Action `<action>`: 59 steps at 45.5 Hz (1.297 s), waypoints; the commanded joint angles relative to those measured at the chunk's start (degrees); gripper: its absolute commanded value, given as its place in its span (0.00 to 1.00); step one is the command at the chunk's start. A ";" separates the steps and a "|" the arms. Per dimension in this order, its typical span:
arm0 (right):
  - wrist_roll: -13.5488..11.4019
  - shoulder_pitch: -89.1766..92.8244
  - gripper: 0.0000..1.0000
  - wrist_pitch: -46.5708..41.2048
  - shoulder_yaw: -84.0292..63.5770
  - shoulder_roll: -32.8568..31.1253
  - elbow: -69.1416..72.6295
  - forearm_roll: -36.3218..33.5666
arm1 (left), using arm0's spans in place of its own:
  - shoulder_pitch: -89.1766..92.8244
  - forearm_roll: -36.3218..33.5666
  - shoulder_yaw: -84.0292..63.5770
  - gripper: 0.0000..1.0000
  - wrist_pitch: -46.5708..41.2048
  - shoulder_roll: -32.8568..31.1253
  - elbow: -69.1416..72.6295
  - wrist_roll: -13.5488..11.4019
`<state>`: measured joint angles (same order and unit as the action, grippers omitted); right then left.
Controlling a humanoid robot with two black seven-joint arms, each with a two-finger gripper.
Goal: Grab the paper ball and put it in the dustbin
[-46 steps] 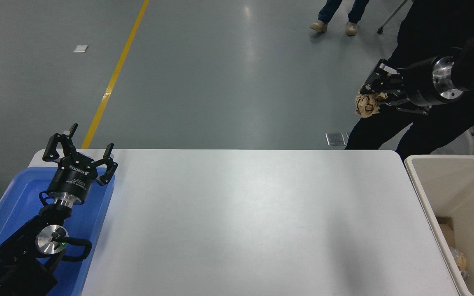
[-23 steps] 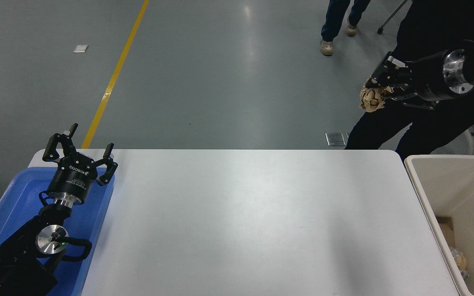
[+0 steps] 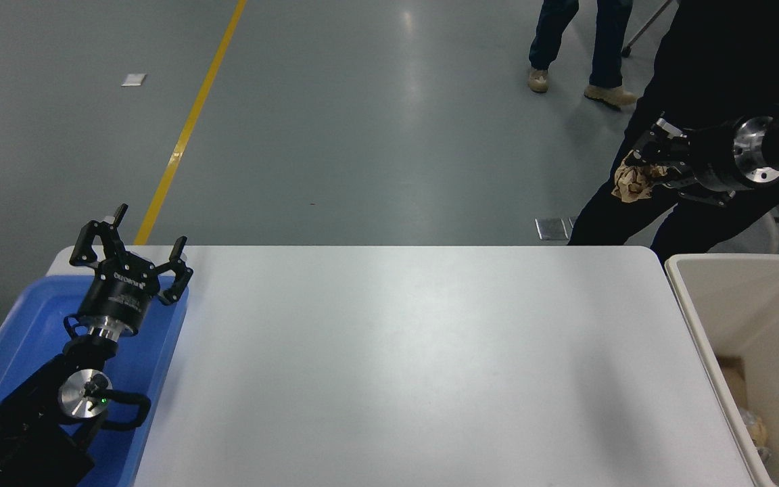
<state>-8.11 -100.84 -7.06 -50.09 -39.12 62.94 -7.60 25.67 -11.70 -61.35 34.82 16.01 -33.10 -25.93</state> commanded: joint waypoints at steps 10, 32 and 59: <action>-0.23 22.43 0.00 5.22 0.87 0.45 -26.54 -4.97 | 0.00 0.01 0.00 0.98 -0.02 -0.01 -0.04 0.00; -0.24 46.43 0.00 6.09 11.51 4.85 -46.85 -5.85 | 0.00 0.01 0.00 0.98 -0.02 -0.01 -0.04 0.00; -0.15 55.93 0.00 7.24 16.25 7.75 -51.08 -6.11 | 0.00 0.01 0.00 0.98 0.07 -0.01 -0.04 -0.09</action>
<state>-8.34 -47.08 -0.01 -35.18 -31.89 13.02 -13.62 25.66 -11.70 -61.35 34.83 16.00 -33.13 -25.98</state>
